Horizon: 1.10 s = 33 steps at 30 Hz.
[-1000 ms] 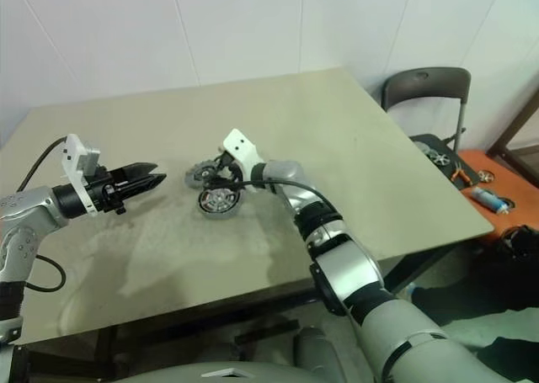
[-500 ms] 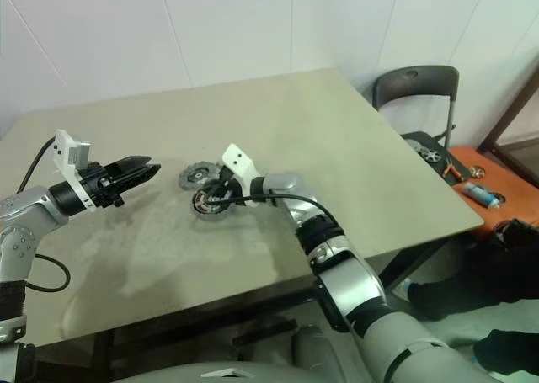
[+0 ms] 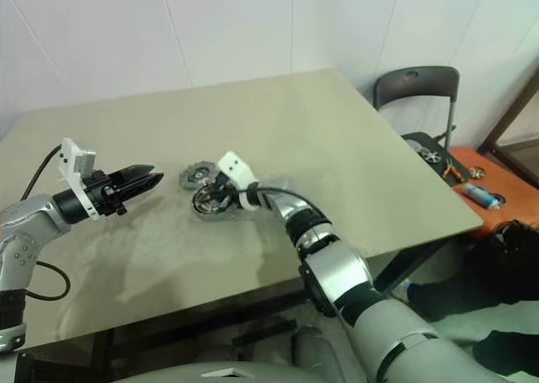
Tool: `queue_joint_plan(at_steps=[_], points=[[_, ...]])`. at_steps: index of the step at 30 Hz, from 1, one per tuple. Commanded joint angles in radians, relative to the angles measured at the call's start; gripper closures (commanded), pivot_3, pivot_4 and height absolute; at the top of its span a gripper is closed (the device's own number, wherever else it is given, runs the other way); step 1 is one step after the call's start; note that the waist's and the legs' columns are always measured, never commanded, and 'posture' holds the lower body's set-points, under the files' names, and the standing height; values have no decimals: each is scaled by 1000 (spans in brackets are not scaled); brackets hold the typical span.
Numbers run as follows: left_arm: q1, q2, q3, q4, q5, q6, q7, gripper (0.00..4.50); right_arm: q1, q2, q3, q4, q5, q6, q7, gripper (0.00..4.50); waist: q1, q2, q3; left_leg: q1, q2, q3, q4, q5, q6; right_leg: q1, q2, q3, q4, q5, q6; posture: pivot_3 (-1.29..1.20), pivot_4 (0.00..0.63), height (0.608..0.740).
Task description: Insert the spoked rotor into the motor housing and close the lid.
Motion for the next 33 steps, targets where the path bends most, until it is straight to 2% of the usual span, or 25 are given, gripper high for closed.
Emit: queue_joint_plan(at_steps=[1, 8, 13, 21, 24, 27, 33], points=[[-7, -4, 28, -46, -29, 6, 9, 2457, 55, 19, 29, 1, -39, -4, 22, 4183, -4, 0, -2, 1, 0, 0, 0, 0, 0, 1, 0, 0, 0, 0, 0, 0, 0, 740], [-18, -6, 13, -37, -25, 8, 11, 2457, 39, 19, -38, -33, 6, 11, -3, 4183, -17, 0, -2, 13, 0, -1, 1, 0, 0, 13, 1, 0, 3, 0, 0, 0, 0, 740], [-39, -11, 4, -32, -24, 9, 13, 2457, 11, 17, -132, -175, 138, 60, 113, 4183, -17, -1, -1, 13, 0, -1, 2, 1, -1, 12, 1, 0, 6, 0, 0, 0, 0, 740], [-79, -7, 3, 25, -4, -15, 8, 2457, 72, -133, -25, -470, 94, 75, 284, 4183, -15, -1, -1, 12, 0, -1, 2, 0, -1, 11, 0, 0, 6, -1, 0, 0, 0, 740], [-90, -11, -3, 41, 3, -22, 3, 2457, 86, -244, 82, -541, -2, -89, 363, 4183, -15, -1, -1, 11, 0, -1, 2, 0, -1, 10, 0, 0, 6, -1, 0, 0, 0, 740], [-100, -15, -13, 57, 16, -42, -11, 2457, 54, -337, 176, -510, -92, -307, 439, 4183, -16, -1, -1, 11, 0, 0, 2, 0, -1, 10, 0, 0, 5, -1, 0, 0, 0, 740], [-87, 15, -6, 90, 41, -89, -69, 2457, -143, -345, 253, -274, -191, -622, 460, 4183, -26, -1, 0, 12, 1, 1, 2, 1, -1, 10, 1, 1, 7, -1, -1, 0, 0, 740]])
